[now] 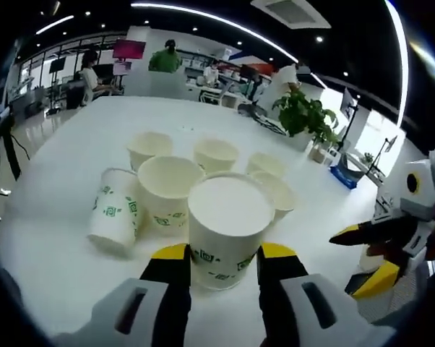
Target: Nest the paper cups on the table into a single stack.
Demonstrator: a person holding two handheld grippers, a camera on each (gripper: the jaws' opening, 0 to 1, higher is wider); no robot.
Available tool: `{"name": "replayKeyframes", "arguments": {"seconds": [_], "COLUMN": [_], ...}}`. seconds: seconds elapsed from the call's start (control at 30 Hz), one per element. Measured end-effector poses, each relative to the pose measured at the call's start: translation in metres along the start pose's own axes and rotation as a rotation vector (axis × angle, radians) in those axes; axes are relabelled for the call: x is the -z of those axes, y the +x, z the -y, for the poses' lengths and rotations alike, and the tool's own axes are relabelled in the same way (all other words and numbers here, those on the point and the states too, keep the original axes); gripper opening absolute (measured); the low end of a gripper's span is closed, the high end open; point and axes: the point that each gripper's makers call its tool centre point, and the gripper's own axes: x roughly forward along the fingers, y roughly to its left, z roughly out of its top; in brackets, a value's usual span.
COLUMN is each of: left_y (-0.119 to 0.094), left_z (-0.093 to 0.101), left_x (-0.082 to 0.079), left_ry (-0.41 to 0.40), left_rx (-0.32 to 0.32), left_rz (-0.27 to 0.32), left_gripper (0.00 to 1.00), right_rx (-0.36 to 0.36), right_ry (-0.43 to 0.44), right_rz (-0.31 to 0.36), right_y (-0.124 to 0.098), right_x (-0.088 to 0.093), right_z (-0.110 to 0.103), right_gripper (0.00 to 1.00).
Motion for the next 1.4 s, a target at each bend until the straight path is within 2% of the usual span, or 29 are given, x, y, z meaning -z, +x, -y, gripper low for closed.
{"name": "replayKeyframes", "arguments": {"seconds": [0.17, 0.37, 0.47, 0.67, 0.77, 0.87, 1.07, 1.2, 1.3, 1.4], "left_y": [-0.008, -0.013, -0.015, -0.018, -0.02, -0.02, -0.018, -0.018, -0.017, -0.018], "left_z": [0.003, 0.009, 0.015, 0.029, 0.041, 0.041, 0.045, 0.048, 0.047, 0.048], "left_x": [0.003, 0.012, 0.018, 0.022, 0.024, 0.025, 0.03, 0.03, 0.029, 0.028], "left_ry": [0.012, 0.034, 0.081, 0.174, 0.234, 0.276, 0.313, 0.338, 0.348, 0.348], "left_rx": [0.012, 0.032, 0.042, 0.08, 0.1, 0.108, 0.121, 0.124, 0.126, 0.124], "left_rz": [-0.001, -0.02, -0.036, -0.067, -0.078, -0.086, -0.098, -0.102, -0.102, -0.101], "left_gripper": [0.34, 0.34, 0.34, 0.34, 0.34, 0.34, 0.34, 0.34, 0.34, 0.34], "right_rx": [-0.005, -0.004, 0.001, -0.031, -0.048, -0.055, -0.058, -0.057, -0.053, -0.044], "right_ry": [-0.011, -0.037, -0.124, -0.181, -0.256, -0.289, -0.27, -0.301, -0.332, -0.332], "right_rz": [0.01, 0.04, 0.048, 0.057, 0.029, 0.014, 0.009, -0.015, -0.012, -0.003], "right_y": [0.003, 0.002, 0.008, 0.021, 0.027, 0.035, 0.044, 0.046, 0.046, 0.046], "right_x": [-0.006, -0.026, -0.041, -0.063, -0.064, -0.063, -0.062, -0.056, -0.057, -0.058], "right_z": [-0.003, -0.01, -0.013, -0.032, -0.045, -0.053, -0.058, -0.06, -0.061, -0.061], "right_gripper": [0.69, 0.69, 0.69, 0.68, 0.68, 0.65, 0.54, 0.5, 0.37, 0.37]}}
